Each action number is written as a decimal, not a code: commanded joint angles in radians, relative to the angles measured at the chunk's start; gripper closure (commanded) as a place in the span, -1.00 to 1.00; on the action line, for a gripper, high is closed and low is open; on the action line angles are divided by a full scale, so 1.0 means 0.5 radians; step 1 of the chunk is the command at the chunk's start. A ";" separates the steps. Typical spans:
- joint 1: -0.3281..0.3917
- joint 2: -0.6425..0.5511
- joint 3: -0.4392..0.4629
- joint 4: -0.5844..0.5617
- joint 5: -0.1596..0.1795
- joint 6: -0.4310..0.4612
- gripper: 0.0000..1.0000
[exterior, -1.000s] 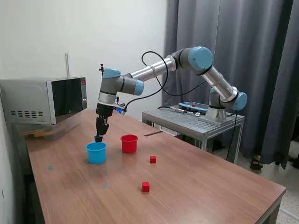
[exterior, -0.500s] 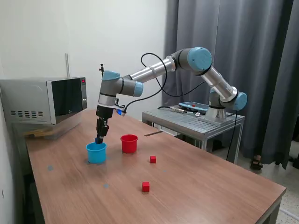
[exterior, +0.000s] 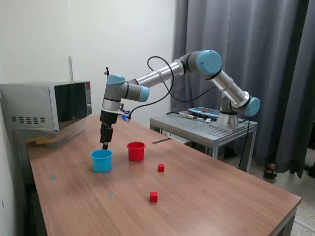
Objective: Place red objects in the red bin, and blue objects in the blue bin.
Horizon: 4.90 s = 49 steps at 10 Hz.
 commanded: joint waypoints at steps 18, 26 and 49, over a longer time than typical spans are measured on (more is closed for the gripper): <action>0.414 -0.578 0.865 0.359 0.171 0.813 -1.00; 0.426 -0.575 1.086 0.168 0.158 0.912 -1.00; 0.362 -0.446 1.227 -0.304 0.014 0.654 -1.00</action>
